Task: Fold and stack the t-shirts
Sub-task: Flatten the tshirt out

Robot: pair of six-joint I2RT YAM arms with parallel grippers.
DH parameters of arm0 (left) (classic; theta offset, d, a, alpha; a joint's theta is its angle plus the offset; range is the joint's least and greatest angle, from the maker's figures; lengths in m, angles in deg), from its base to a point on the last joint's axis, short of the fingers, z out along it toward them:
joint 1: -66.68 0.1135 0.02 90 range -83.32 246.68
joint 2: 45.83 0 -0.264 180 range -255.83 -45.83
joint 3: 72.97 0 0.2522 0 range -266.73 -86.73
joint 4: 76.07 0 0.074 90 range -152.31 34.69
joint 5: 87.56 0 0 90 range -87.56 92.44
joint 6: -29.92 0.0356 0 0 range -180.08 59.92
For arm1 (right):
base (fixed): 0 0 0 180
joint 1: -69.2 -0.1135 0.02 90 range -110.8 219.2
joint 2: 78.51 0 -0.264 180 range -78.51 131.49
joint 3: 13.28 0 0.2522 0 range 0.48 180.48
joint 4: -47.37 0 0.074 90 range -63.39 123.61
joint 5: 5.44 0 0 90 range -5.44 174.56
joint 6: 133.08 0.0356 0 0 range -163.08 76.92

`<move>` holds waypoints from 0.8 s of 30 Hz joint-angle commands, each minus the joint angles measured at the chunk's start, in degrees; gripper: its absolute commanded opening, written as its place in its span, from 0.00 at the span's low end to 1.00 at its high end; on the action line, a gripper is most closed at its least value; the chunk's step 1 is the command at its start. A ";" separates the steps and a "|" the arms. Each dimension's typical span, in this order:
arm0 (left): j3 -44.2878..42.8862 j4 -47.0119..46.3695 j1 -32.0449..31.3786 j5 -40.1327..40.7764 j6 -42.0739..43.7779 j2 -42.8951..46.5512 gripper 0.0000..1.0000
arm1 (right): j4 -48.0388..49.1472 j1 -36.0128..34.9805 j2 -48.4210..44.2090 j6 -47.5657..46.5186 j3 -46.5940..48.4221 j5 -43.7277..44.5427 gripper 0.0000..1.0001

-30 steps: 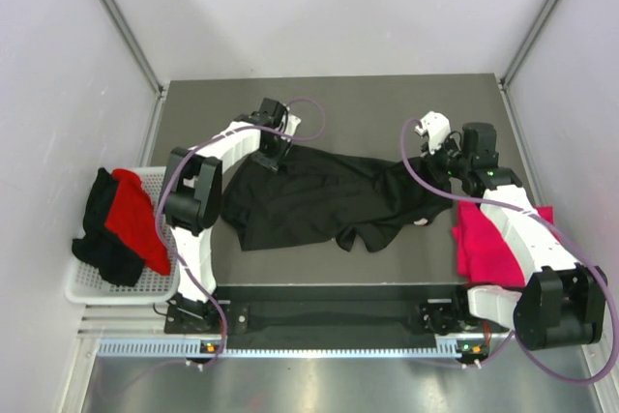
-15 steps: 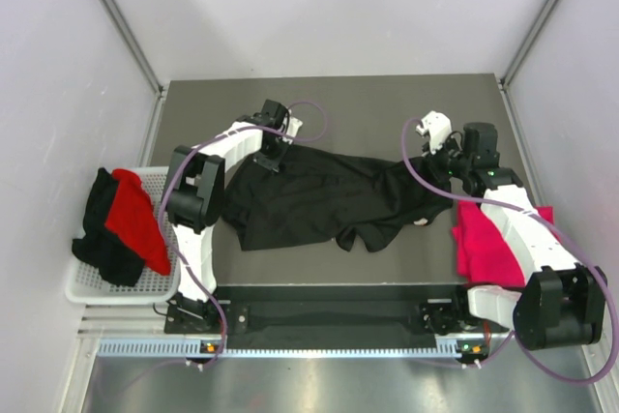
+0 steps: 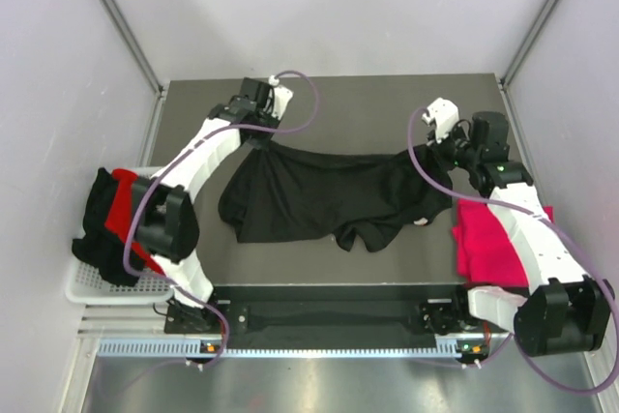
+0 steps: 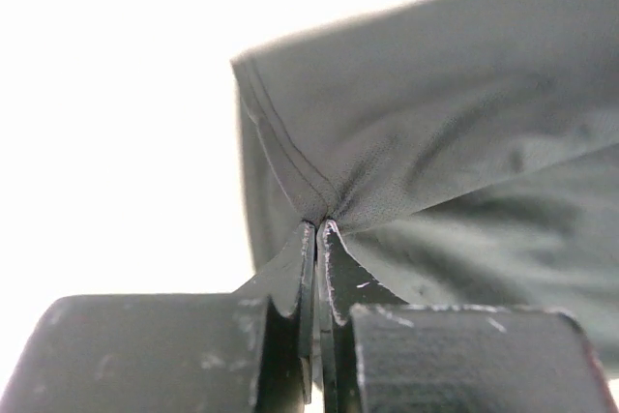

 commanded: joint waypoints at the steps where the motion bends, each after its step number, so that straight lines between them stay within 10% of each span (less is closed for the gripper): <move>1: -1.71 0.72 0.01 1.57 1.99 7.91 0.00 | -0.73 0.60 -3.50 -0.04 5.32 0.28 0.08; 16: -0.91 10.21 2.65 0.78 7.44 36.57 0.00 | -16.28 0.95 -20.28 -2.07 11.30 -3.39 0.08; 24: -15.31 10.66 4.32 0.96 8.85 39.57 0.00 | -21.65 3.67 -18.72 -0.48 29.74 -9.55 0.08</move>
